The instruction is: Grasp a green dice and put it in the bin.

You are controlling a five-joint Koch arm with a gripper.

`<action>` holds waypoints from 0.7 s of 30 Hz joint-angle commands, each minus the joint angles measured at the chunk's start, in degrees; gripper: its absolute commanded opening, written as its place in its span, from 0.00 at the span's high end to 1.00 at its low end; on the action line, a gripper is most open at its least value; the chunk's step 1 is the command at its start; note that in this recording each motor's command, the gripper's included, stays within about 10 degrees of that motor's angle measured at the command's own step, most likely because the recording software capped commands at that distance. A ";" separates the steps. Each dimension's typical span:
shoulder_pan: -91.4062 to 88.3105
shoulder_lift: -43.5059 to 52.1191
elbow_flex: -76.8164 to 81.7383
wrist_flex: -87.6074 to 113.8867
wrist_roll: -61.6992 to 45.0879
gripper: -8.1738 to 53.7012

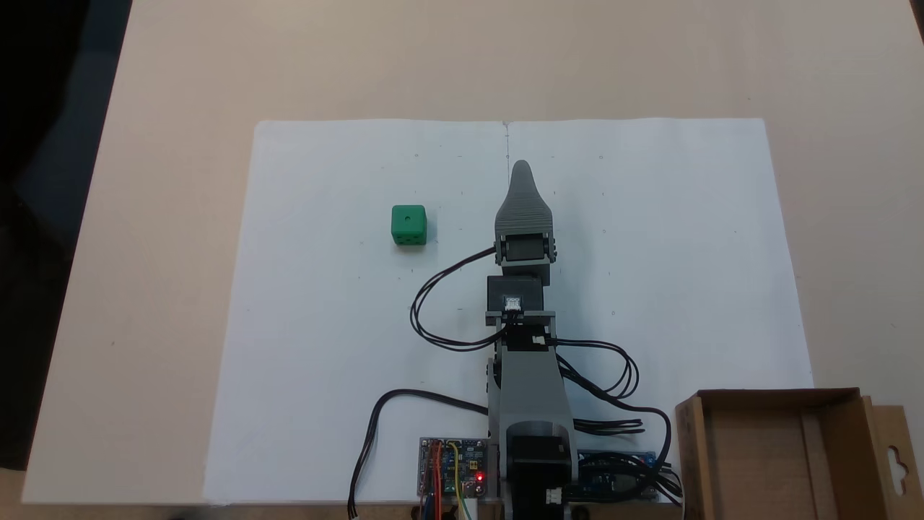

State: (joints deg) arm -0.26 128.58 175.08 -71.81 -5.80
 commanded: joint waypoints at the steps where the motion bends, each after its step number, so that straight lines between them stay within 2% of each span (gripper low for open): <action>1: -1.05 6.24 0.18 -3.34 -3.08 0.23; 13: -0.53 5.54 -23.29 35.93 -1.05 0.22; 21: -2.55 -1.85 -39.55 68.80 4.39 0.20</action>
State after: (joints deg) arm -1.32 126.74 140.19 -8.53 -5.54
